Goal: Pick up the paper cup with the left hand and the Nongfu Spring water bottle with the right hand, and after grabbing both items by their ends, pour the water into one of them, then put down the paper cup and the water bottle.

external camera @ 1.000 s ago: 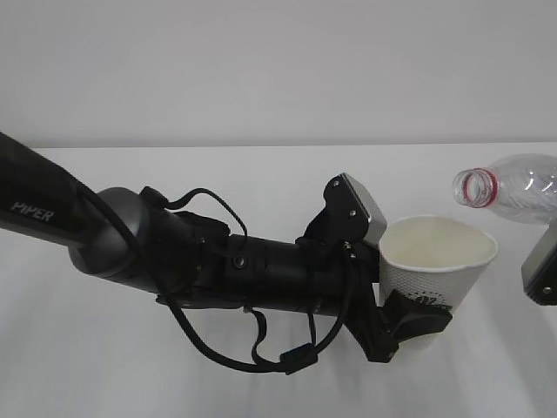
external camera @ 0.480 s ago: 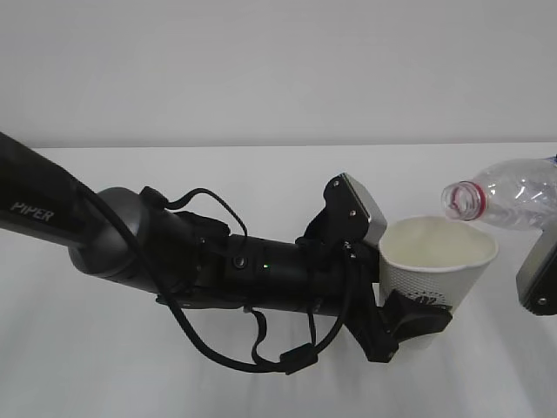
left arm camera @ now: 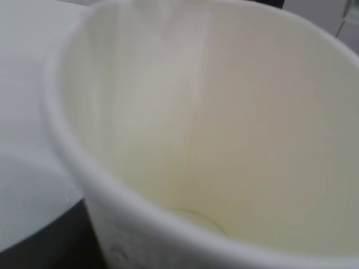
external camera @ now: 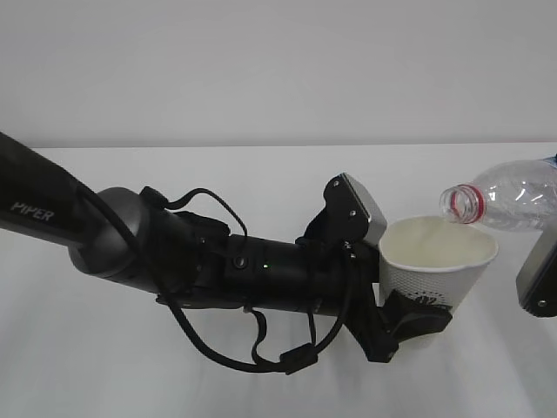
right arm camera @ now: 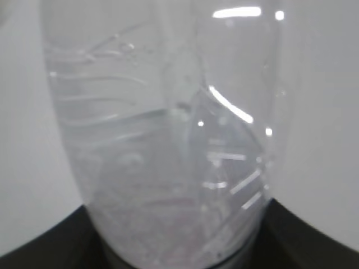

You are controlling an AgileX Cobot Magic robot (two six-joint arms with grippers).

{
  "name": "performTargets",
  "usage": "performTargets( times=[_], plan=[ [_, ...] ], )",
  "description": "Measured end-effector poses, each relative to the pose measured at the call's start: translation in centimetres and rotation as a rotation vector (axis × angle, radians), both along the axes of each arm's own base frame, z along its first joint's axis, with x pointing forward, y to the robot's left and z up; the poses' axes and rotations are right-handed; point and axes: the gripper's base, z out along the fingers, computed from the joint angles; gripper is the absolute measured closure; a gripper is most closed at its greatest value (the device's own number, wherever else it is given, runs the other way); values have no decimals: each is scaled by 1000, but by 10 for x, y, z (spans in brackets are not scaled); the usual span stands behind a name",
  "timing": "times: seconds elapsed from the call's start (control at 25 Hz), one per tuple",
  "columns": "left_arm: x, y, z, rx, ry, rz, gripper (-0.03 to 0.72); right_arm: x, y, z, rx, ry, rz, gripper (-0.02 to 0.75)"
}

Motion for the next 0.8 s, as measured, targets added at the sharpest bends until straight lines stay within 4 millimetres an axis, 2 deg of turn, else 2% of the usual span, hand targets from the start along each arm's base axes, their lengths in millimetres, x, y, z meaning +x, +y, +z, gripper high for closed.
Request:
performTargets(
  times=[0.8],
  plan=[
    [0, 0, 0, 0, 0, 0, 179, 0, 0, 0, -24, -2, 3, 318]
  ],
)
